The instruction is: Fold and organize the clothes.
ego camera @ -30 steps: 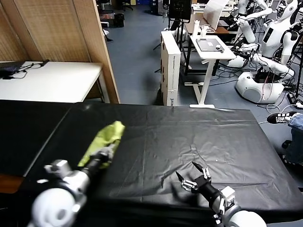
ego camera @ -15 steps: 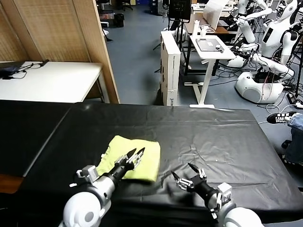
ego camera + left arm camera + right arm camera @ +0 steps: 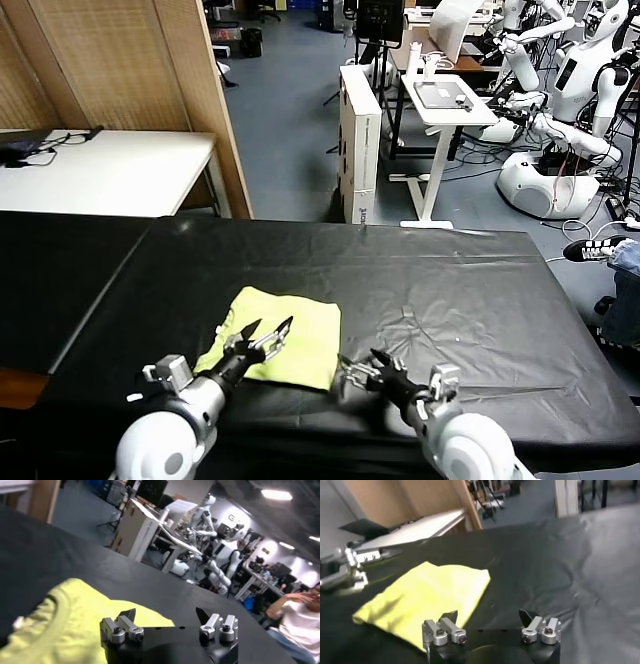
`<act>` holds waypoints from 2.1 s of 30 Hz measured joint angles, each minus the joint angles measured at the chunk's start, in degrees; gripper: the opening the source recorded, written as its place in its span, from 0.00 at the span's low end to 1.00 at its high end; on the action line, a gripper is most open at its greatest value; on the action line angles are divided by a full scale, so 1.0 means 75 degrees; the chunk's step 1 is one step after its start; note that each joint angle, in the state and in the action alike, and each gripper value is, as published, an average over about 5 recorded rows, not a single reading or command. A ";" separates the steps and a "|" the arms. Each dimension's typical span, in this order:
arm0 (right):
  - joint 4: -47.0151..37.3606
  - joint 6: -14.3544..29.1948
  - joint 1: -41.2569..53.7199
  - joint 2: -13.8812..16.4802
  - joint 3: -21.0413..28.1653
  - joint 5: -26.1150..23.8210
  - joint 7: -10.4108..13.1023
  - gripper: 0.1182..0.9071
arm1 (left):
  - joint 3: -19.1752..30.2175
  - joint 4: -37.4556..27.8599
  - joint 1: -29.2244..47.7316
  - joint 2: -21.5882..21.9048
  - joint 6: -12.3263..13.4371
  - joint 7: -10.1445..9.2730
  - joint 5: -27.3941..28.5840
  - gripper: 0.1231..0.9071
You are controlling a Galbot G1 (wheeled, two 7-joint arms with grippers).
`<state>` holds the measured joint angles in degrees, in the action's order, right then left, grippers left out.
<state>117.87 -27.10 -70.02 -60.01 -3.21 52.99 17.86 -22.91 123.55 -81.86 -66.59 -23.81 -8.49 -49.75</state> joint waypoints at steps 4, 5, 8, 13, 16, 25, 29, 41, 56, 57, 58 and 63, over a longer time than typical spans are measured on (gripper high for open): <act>-0.0118 -0.0103 0.0092 -0.0065 0.0230 -0.0257 -0.0037 0.96 | -0.0022 -0.0040 -0.0005 -0.0043 0.0027 0.0001 0.0027 1.00; -0.0133 -0.0111 0.0103 -0.0070 0.0273 -0.0307 -0.0051 0.94 | -0.0023 -0.0049 -0.0003 -0.0055 0.0035 0.0001 0.0036 1.00; -0.0160 -0.0119 0.0127 -0.0076 0.0359 -0.0393 -0.0089 0.77 | -0.0025 -0.0067 0.0000 -0.0095 0.0049 0.0001 0.0065 1.00; -0.0196 -0.0130 0.0170 -0.0080 0.0419 -0.0424 -0.0157 0.43 | -0.0097 -0.0096 -0.0006 -0.0150 0.0078 0.0001 0.0083 1.00; -0.0238 -0.0131 0.0199 -0.0083 0.0437 -0.0428 -0.0180 0.16 | -0.0183 -0.0099 -0.0009 -0.0158 0.0094 0.0003 0.0071 1.00; -0.0038 -0.0443 0.0026 0.0156 0.0141 -0.0494 -0.0153 0.03 | -0.0600 -0.0121 -0.0038 -0.0090 0.0152 0.0020 0.0019 1.00; 0.0262 -0.0898 -0.0194 0.0542 -0.0333 -0.0608 0.0048 0.03 | -0.0755 -0.0123 -0.0089 -0.0045 0.0183 0.0033 0.0020 1.00; 0.0559 -0.1421 -0.0396 0.1224 -0.1133 -0.0695 0.0335 0.09 | -0.0916 -0.0100 -0.0142 -0.0146 0.0312 0.0016 0.0076 1.00; 0.1172 -0.1032 -0.0837 0.1527 -0.1789 -0.0878 -0.0013 0.99 | -0.0922 -0.0173 -0.0298 0.0595 0.1339 0.0092 0.0861 1.00; 0.1192 -0.0892 -0.0887 0.1520 -0.1843 -0.0998 -0.0089 1.00 | -0.0930 -0.0175 -0.0334 0.0673 0.1461 0.0110 0.0904 1.00; 0.1200 -0.0733 -0.0940 0.1508 -0.1897 -0.1140 -0.0175 1.00 | -0.0948 -0.0166 -0.0371 0.0748 0.1547 0.0116 0.0928 1.00; 0.1171 0.0383 -0.1308 0.1416 -0.2191 -0.2086 -0.0531 1.00 | -0.1137 0.0000 -0.0648 0.1039 0.1735 0.0072 0.1084 1.00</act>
<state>126.65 -24.23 -79.83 -49.38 -19.64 37.34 13.88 -31.44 123.55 -86.71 -58.79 -10.80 -7.95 -41.63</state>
